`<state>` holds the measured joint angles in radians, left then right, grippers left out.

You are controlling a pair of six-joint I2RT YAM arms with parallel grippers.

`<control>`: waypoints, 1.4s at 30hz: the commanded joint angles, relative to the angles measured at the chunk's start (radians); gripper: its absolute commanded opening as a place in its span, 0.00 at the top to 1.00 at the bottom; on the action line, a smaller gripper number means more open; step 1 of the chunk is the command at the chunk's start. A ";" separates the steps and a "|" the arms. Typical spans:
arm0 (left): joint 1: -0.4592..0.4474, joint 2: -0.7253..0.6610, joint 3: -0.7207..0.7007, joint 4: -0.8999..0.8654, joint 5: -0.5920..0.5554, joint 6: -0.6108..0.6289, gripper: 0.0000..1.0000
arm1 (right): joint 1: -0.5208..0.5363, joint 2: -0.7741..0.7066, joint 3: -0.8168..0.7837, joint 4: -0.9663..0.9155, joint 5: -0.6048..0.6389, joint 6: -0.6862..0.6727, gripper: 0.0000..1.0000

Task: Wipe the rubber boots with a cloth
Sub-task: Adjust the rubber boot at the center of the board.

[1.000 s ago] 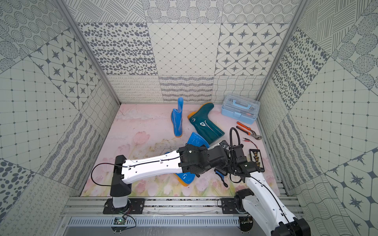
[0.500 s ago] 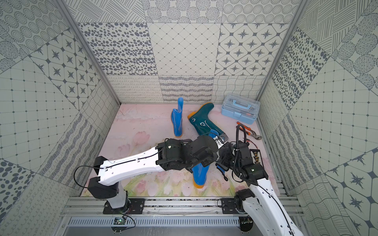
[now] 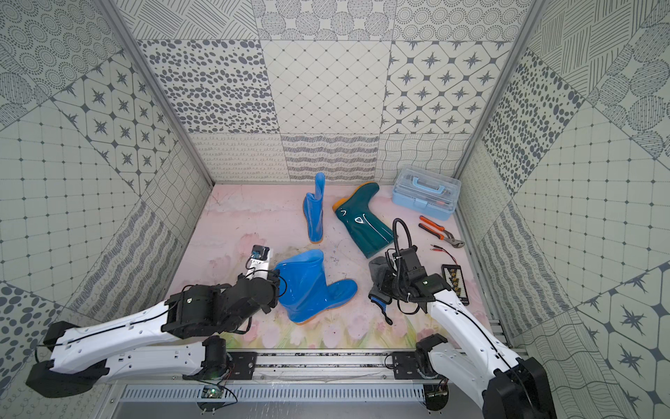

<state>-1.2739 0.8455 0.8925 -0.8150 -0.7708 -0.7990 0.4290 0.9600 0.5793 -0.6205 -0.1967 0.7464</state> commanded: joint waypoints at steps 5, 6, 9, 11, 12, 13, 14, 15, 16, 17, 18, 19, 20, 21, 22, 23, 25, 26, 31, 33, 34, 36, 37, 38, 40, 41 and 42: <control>0.200 0.163 -0.015 -0.380 -0.060 -0.515 1.00 | 0.184 0.035 -0.088 0.113 0.068 0.120 1.00; 0.254 0.208 -0.006 -0.344 -0.012 -0.453 1.00 | 0.211 0.026 -0.093 0.116 0.071 0.132 1.00; 0.382 0.324 0.024 -0.270 0.093 -0.334 1.00 | 0.277 -0.002 -0.099 0.129 0.097 0.162 1.00; 0.440 0.361 0.022 -0.250 0.107 -0.295 1.00 | 0.294 0.012 -0.100 0.149 0.102 0.168 0.99; 0.471 0.364 0.010 -0.235 0.117 -0.275 1.00 | 0.296 0.027 -0.097 0.152 0.104 0.167 0.97; 0.508 0.355 -0.009 -0.210 0.137 -0.250 1.00 | 0.298 0.042 -0.093 0.151 0.107 0.165 0.96; 0.542 0.341 -0.027 -0.190 0.161 -0.225 1.00 | 0.297 0.051 -0.088 0.150 0.111 0.162 0.96; 0.589 0.322 -0.054 -0.163 0.192 -0.196 1.00 | 0.297 0.061 -0.084 0.154 0.115 0.160 0.96; 0.641 0.300 -0.080 -0.136 0.235 -0.165 1.00 | 0.299 0.067 -0.083 0.167 0.117 0.159 0.96; 0.682 0.281 -0.099 -0.113 0.271 -0.140 1.00 | 0.298 0.073 -0.082 0.178 0.117 0.159 0.96; 0.722 0.262 -0.121 -0.081 0.310 -0.106 1.00 | 0.298 0.083 -0.077 0.194 0.115 0.160 0.96; 0.748 0.247 -0.136 -0.055 0.339 -0.076 1.00 | 0.298 0.101 -0.070 0.205 0.110 0.156 0.96; 0.765 0.242 -0.145 -0.038 0.358 -0.058 1.00 | 0.300 0.116 -0.061 0.212 0.104 0.152 0.96; 0.779 0.239 -0.151 -0.022 0.377 -0.032 1.00 | 0.300 0.142 -0.045 0.216 0.098 0.144 0.96; 0.791 0.243 -0.153 -0.014 0.394 -0.015 1.00 | 0.303 0.166 -0.044 0.216 0.094 0.136 0.96; 0.800 0.249 -0.153 -0.008 0.407 0.000 1.00 | 0.304 0.184 -0.008 0.217 0.090 0.131 0.96; 0.811 0.262 -0.152 0.000 0.433 0.027 1.00 | 0.307 0.215 0.020 0.221 0.088 0.121 0.96; 0.813 0.267 -0.150 -0.002 0.441 0.035 0.98 | 0.308 0.225 0.028 0.224 0.088 0.120 0.96; 0.814 0.249 -0.124 -0.034 0.461 0.062 0.68 | 0.310 0.235 0.053 0.217 0.107 0.117 0.96; 0.814 0.230 -0.106 -0.062 0.448 0.067 0.63 | 0.308 0.236 0.056 0.207 0.118 0.113 0.96; 0.814 0.212 -0.092 -0.078 0.441 0.070 0.60 | 0.309 0.235 0.058 0.204 0.121 0.113 0.96; 0.814 0.185 -0.066 -0.111 0.426 0.080 0.56 | 0.309 0.239 0.062 0.200 0.123 0.112 0.96; 0.814 0.171 -0.050 -0.127 0.417 0.088 0.55 | 0.309 0.243 0.063 0.200 0.123 0.113 0.96; 0.814 0.158 -0.033 -0.143 0.406 0.093 0.53 | 0.309 0.247 0.065 0.201 0.123 0.114 0.96; 0.814 0.137 0.004 -0.175 0.388 0.112 0.48 | 0.309 0.260 0.072 0.205 0.119 0.117 0.96; 0.814 0.131 0.020 -0.186 0.384 0.122 0.47 | 0.309 0.264 0.074 0.206 0.119 0.119 0.96; 0.814 0.130 0.036 -0.195 0.383 0.133 0.44 | 0.309 0.274 0.080 0.210 0.116 0.117 0.96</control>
<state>-0.4644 1.0061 0.8612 -0.9302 -0.3771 -0.7498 0.7338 1.2167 0.6205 -0.4374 -0.0921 0.8711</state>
